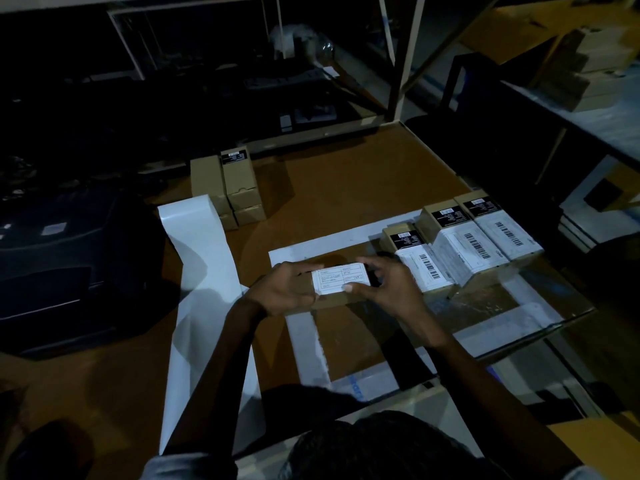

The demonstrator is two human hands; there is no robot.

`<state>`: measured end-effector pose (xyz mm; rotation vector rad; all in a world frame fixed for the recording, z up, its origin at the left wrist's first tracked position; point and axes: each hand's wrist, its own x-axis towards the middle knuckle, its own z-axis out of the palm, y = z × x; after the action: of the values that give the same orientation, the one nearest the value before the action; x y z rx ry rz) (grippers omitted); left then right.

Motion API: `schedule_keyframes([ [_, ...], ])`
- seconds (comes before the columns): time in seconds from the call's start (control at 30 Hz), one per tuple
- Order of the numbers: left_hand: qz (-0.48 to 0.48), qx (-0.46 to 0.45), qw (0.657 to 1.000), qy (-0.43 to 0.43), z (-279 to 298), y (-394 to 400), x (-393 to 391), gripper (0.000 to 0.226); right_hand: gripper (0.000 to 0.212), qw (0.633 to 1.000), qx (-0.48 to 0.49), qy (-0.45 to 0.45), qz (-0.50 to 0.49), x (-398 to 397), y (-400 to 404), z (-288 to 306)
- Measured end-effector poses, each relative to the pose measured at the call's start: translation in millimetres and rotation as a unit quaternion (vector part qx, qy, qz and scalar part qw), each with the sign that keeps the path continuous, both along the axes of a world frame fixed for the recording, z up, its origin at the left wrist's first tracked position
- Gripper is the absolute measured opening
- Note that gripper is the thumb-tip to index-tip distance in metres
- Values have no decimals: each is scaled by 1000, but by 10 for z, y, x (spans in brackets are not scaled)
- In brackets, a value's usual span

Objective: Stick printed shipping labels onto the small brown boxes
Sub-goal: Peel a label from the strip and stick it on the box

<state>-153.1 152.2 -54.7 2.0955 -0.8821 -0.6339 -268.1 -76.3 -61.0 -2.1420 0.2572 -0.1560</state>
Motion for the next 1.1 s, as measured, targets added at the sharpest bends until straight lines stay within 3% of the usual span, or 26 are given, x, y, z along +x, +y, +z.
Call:
schedule_keyframes([
  [0.23, 35, -16, 999, 6, -24, 14, -46, 68, 61, 996, -70, 20, 49, 48, -128, -38],
  [0.4, 45, -44, 998, 11, -17, -8, -56, 69, 73, 991, -133, 27, 16, 119, -9, -52],
  [0.47, 49, -59, 997, 16, -17, -15, -59, 69, 83, 991, -128, 36, -8, 139, 60, -77],
  [0.6, 59, -61, 996, 18, -47, -34, -67, 60, 82, 993, -111, 21, -30, 99, 93, -142],
  [0.67, 77, -67, 995, 10, -71, -47, -92, 59, 90, 983, -179, 17, -37, 14, 122, -147],
  [0.8, 119, -75, 990, -6, -105, -67, -146, 60, 105, 947, -307, 94, -23, -181, 372, -68],
  [0.97, 140, -80, 986, 29, -63, -82, -177, 74, 103, 928, -357, 97, 49, -189, 775, -68],
  [1.1, 154, -81, 984, 46, -60, -85, -226, 83, 81, 914, -382, 134, -40, -129, 432, -11],
])
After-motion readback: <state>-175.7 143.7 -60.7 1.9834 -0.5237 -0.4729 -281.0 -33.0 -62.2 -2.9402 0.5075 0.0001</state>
